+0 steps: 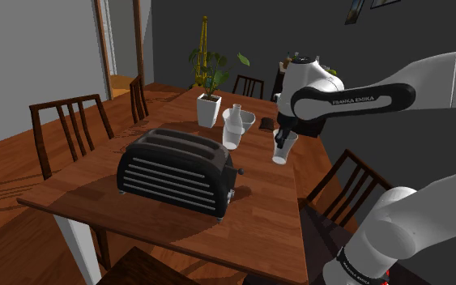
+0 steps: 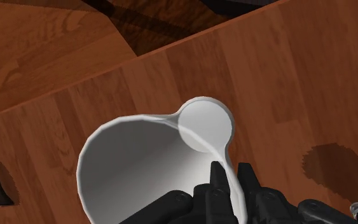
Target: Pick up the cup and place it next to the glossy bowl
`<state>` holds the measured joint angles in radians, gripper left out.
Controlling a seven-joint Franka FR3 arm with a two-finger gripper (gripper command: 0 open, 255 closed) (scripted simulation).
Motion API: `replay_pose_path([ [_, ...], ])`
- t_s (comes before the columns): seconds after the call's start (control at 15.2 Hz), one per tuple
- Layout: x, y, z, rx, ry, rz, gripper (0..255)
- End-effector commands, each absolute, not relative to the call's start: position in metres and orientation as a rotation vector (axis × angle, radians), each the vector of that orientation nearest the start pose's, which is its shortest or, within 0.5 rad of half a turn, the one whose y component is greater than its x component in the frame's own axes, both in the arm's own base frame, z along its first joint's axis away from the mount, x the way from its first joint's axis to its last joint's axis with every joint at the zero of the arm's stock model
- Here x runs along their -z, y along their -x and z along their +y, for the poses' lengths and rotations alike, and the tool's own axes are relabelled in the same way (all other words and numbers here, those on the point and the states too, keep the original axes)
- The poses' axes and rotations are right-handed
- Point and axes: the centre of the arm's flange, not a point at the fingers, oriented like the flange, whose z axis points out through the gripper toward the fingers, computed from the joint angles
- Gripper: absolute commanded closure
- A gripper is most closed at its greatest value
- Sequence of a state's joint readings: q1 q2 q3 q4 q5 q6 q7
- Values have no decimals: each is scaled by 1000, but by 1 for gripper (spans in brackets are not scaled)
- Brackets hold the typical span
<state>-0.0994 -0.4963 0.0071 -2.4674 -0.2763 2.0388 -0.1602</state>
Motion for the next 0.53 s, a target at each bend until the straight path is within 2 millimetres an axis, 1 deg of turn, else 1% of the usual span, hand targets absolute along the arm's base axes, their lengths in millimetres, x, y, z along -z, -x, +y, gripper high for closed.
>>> replay_pose_path([
  [0.0, -489, -400, -51, 58, 3387, -313, 255],
  [0.46, -526, -400, -51, 58, 3387, -313, 255],
])
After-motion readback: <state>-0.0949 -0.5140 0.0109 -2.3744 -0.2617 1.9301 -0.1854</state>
